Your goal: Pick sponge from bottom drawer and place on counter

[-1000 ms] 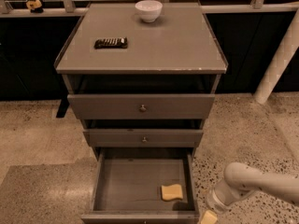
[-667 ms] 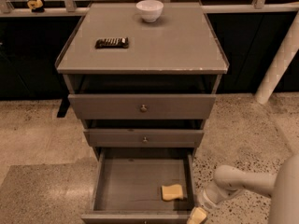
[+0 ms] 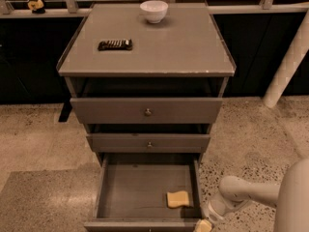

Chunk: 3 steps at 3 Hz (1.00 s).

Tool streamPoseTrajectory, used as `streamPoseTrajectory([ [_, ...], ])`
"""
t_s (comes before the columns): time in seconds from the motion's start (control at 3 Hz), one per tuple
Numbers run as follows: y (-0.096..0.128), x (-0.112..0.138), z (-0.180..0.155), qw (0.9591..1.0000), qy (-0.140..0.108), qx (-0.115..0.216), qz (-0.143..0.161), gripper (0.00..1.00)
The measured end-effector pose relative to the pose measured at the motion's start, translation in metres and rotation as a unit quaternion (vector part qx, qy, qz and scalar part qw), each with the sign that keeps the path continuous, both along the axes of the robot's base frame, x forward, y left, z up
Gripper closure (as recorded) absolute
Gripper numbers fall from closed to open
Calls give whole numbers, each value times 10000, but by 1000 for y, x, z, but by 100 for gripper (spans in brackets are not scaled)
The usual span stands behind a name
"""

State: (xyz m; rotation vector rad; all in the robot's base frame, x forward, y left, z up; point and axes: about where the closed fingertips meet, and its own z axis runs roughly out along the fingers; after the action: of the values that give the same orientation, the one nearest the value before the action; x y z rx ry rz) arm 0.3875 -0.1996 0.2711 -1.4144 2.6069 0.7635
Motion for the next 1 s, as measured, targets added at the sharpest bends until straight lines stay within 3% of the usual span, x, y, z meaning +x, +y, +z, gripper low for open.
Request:
streamPoseTrajectory([
  [0.33,3,21,-9,9998,-27,83,175,0],
  [1.0,34,106,-20,9941,-805,110,718,0],
])
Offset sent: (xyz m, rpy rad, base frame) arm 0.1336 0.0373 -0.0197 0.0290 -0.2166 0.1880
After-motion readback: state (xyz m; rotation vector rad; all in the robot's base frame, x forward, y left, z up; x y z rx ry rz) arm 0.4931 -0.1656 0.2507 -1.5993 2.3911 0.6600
